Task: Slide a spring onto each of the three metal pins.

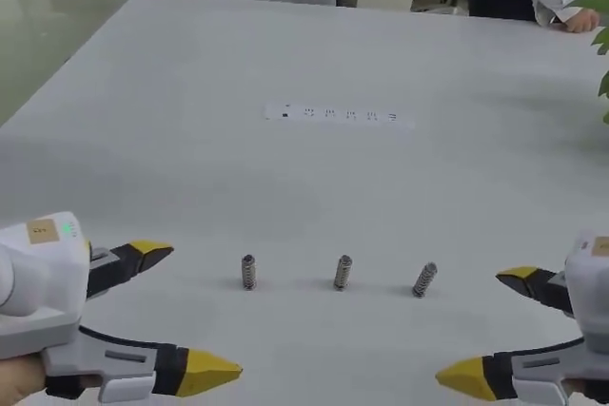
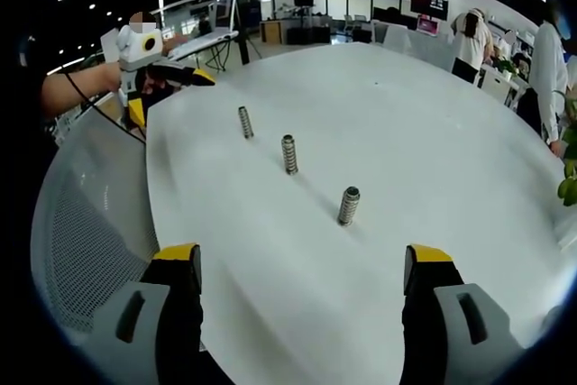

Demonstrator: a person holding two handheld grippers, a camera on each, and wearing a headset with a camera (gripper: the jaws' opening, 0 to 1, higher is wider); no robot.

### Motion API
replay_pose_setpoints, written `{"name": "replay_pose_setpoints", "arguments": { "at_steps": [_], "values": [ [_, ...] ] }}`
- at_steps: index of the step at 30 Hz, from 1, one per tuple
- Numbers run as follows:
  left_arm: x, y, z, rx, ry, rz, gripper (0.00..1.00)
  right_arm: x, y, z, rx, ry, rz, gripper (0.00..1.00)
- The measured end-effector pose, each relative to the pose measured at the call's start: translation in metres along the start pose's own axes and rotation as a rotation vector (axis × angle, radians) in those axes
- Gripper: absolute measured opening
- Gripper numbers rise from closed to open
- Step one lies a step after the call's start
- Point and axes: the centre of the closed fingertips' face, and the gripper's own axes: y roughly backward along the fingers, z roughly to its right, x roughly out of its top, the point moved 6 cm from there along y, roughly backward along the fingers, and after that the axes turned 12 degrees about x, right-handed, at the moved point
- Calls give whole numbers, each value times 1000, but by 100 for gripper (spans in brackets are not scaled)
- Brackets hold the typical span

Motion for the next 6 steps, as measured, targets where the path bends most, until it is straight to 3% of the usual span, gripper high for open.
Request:
{"name": "replay_pose_setpoints", "arguments": {
  "at_steps": [6],
  "values": [
    [-1,-1,0,1,3,-7,97,-3,1,0,-2,1,-3,94]
  ]
}}
